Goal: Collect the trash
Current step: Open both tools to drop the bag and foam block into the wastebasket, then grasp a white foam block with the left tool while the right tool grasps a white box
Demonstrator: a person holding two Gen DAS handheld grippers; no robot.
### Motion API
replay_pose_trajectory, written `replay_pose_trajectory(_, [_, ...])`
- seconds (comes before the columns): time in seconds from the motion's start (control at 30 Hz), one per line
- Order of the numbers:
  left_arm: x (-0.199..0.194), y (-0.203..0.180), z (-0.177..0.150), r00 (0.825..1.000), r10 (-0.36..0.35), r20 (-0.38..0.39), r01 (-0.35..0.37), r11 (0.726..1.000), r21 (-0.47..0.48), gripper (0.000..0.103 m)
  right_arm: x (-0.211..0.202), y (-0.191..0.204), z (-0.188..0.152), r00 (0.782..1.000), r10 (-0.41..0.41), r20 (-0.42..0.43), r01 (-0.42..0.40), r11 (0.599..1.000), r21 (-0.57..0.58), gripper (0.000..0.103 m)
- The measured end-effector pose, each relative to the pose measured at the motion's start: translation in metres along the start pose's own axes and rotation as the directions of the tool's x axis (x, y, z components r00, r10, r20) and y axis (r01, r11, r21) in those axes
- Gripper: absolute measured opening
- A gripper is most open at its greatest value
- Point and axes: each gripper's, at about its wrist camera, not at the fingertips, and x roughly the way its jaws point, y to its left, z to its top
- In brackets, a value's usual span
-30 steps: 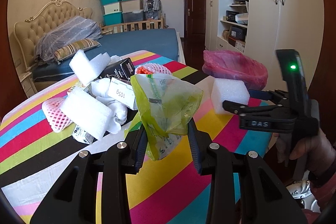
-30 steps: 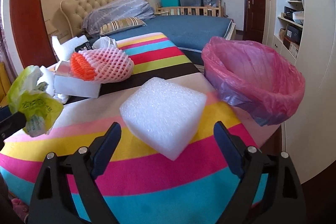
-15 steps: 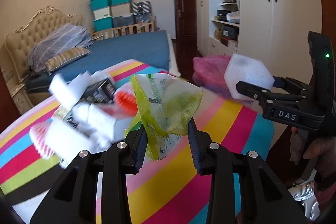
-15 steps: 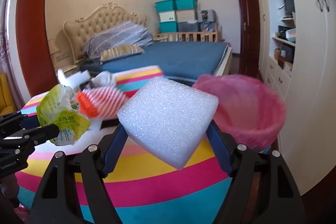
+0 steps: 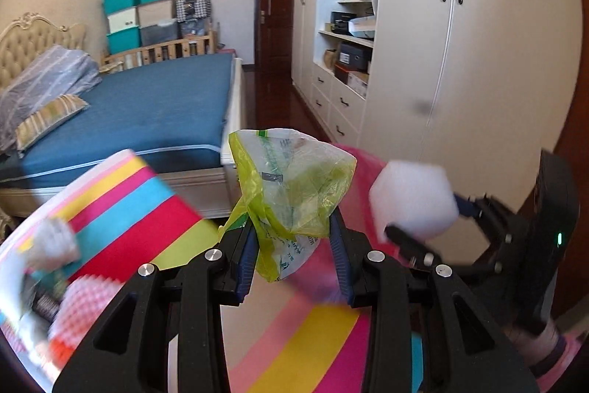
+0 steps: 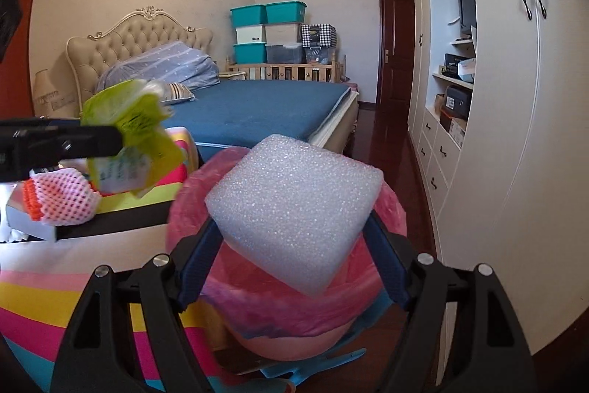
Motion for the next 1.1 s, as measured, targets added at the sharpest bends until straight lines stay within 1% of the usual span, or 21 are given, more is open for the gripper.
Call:
replay_pose_trajectory(0.1, [0.034, -0.006, 0.012, 1.000, -0.014, -0.024, 0.014, 1.000, -0.019, 0.034, 0.016, -0.011, -0.003, 1.000, 0.006, -0.014, -0.006, 1.000, -0.003, 0.076])
replay_pose_trajectory(0.17, [0.056, -0.009, 0.015, 0.997, -0.054, -0.047, 0.053, 0.998, -0.021, 0.034, 0.025, -0.015, -0.007, 1.000, 0.015, -0.025, -0.015, 1.000, -0.007, 0.077])
replay_pose_trajectory(0.2, [0.064, -0.010, 0.017, 0.997, -0.058, -0.057, 0.057, 0.998, -0.018, 0.034, 0.031, -0.018, -0.009, 0.999, 0.028, -0.033, -0.029, 1.000, -0.006, 0.078])
replay_pose_trajectory(0.23, [0.070, -0.011, 0.017, 0.996, -0.056, -0.067, 0.056, 0.998, -0.013, 0.035, 0.035, -0.022, -0.008, 0.999, 0.035, -0.038, -0.035, 0.999, -0.005, 0.083])
replay_pose_trajectory(0.27, [0.076, -0.012, 0.017, 0.996, -0.054, -0.074, 0.054, 0.999, -0.007, 0.039, 0.037, -0.025, -0.011, 0.998, 0.037, -0.045, -0.038, 0.999, -0.006, 0.086])
replay_pose_trajectory(0.3, [0.079, -0.013, 0.017, 0.996, -0.050, -0.070, 0.050, 0.999, 0.000, 0.045, 0.038, -0.028, -0.012, 0.999, 0.035, -0.041, -0.035, 0.999, -0.003, 0.089])
replay_pose_trajectory(0.37, [0.079, -0.014, 0.015, 0.998, -0.027, -0.052, 0.027, 1.000, 0.004, 0.067, 0.032, -0.035, -0.016, 0.999, 0.035, -0.021, -0.035, 0.999, 0.009, 0.093])
replay_pose_trajectory(0.4, [0.075, -0.012, 0.012, 1.000, -0.012, -0.029, 0.012, 1.000, 0.007, 0.071, 0.027, -0.037, -0.017, 0.999, 0.030, -0.011, -0.030, 0.999, 0.018, 0.095])
replay_pose_trajectory(0.43, [0.071, -0.012, 0.010, 1.000, 0.001, -0.006, -0.001, 1.000, 0.011, 0.079, 0.022, -0.040, -0.020, 1.000, 0.025, -0.002, -0.025, 0.999, 0.024, 0.096])
replay_pose_trajectory(0.47, [0.068, -0.011, 0.008, 1.000, 0.013, 0.012, -0.013, 1.000, 0.015, 0.084, 0.017, -0.041, -0.020, 1.000, 0.022, 0.006, -0.022, 0.999, 0.030, 0.096])
replay_pose_trajectory(0.53, [0.056, -0.006, 0.003, 0.999, 0.035, 0.035, -0.035, 0.999, 0.018, 0.086, 0.002, -0.040, -0.021, 0.999, 0.011, 0.035, -0.012, 0.999, 0.037, 0.097])
replay_pose_trajectory(0.63, [0.038, 0.001, -0.008, 0.998, 0.045, 0.041, -0.045, 0.999, 0.015, 0.086, -0.025, -0.032, -0.019, 0.996, -0.011, 0.085, 0.009, 1.000, 0.023, 0.098])
replay_pose_trajectory(0.7, [0.022, 0.007, -0.017, 0.996, 0.074, 0.045, -0.074, 0.997, -0.006, 0.089, -0.041, -0.021, -0.019, 0.994, -0.022, 0.104, 0.021, 1.000, 0.009, 0.098])
replay_pose_trajectory(0.77, [0.004, 0.016, -0.030, 0.994, 0.101, 0.039, -0.099, 0.994, -0.047, 0.089, -0.052, -0.009, -0.019, 0.994, -0.039, 0.107, 0.039, 0.999, 0.004, 0.098])
replay_pose_trajectory(0.83, [-0.013, 0.023, -0.044, 0.991, 0.127, 0.037, -0.124, 0.989, -0.076, 0.089, -0.059, 0.001, -0.018, 0.993, -0.059, 0.100, 0.057, 0.998, 0.023, 0.098])
replay_pose_trajectory(0.9, [-0.034, 0.030, -0.059, 0.988, 0.149, 0.051, -0.144, 0.986, -0.088, 0.089, -0.064, 0.012, -0.020, 0.995, -0.026, 0.097, 0.021, 0.998, 0.055, 0.098])
replay_pose_trajectory(0.97, [-0.053, 0.034, -0.074, 0.983, 0.173, 0.064, -0.169, 0.983, -0.067, 0.089, -0.068, 0.023, -0.023, 0.995, 0.006, 0.096, -0.014, 0.997, 0.081, 0.098])
replay_pose_trajectory(1.03, [-0.072, 0.037, -0.089, 0.976, 0.209, 0.065, -0.207, 0.978, -0.030, 0.090, -0.067, 0.040, -0.026, 0.996, 0.049, 0.081, -0.055, 0.996, 0.076, 0.098])
replay_pose_trajectory(1.1, [-0.096, 0.048, -0.107, 0.973, 0.221, 0.072, -0.220, 0.975, -0.033, 0.090, -0.066, 0.061, -0.027, 0.994, 0.089, 0.069, -0.093, 0.994, 0.056, 0.098])
